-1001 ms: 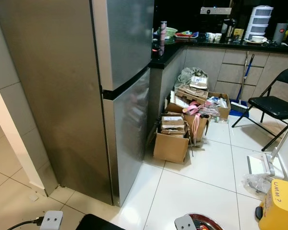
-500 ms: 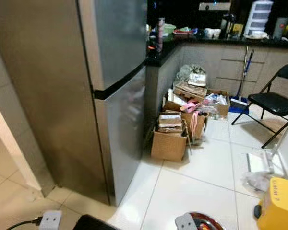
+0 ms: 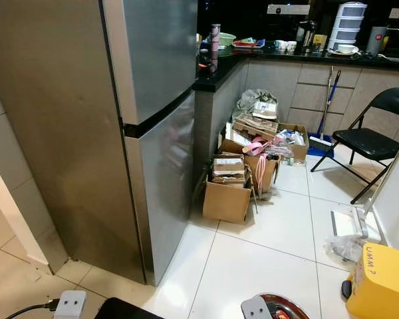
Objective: Restocking fridge
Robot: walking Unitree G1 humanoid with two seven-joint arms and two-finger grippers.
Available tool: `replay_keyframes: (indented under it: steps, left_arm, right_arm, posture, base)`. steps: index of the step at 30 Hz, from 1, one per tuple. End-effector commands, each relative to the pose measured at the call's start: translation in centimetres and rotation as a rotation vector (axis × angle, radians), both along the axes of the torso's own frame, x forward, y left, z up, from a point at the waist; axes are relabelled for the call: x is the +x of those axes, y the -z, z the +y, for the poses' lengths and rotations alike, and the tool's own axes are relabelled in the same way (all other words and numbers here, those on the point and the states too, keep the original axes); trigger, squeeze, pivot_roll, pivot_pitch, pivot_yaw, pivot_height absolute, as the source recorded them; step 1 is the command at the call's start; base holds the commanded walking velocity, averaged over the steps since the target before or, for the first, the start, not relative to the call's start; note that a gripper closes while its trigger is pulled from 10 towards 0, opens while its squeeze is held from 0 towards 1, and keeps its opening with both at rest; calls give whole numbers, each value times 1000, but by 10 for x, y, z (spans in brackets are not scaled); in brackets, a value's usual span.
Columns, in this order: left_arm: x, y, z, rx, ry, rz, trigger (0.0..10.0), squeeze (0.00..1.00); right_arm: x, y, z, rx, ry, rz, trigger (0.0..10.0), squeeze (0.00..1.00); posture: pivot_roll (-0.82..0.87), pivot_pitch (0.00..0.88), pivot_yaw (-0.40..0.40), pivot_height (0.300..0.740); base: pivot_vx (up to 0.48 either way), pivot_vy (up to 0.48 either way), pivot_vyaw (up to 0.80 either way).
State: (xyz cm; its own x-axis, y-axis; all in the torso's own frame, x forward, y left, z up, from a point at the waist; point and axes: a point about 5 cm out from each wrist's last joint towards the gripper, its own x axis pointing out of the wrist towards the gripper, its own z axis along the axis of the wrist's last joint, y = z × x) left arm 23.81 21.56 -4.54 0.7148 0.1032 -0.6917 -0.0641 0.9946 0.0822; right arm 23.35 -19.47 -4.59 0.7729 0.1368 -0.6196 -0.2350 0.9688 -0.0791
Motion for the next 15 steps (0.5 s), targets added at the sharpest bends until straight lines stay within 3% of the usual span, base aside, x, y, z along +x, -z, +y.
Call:
replay_keyframes:
  steps: [1, 3, 15]
  left_arm:
    - [-5, 2, 8, 9, -9, 27, 10000, 0]
    - [-5, 2, 8, 11, -9, 27, 10000, 0]
    - [-3, 1, 6, 18, 22, 16, 10000, 0]
  right_arm:
    - [1, -1, 1, -3, -2, -7, 10000, 0]
    - [1, -1, 1, -3, -1, -6, 10000, 0]
    - [-1, 1, 1, -1, 5, 0, 10000, 0]
  posture:
    - [-56, 55, 10, 740]
    - [-56, 56, 10, 740]
    - [-56, 58, 16, 740]
  base:
    - [0, 480, 0]
    - [0, 456, 0]
    - [0, 0, 0]
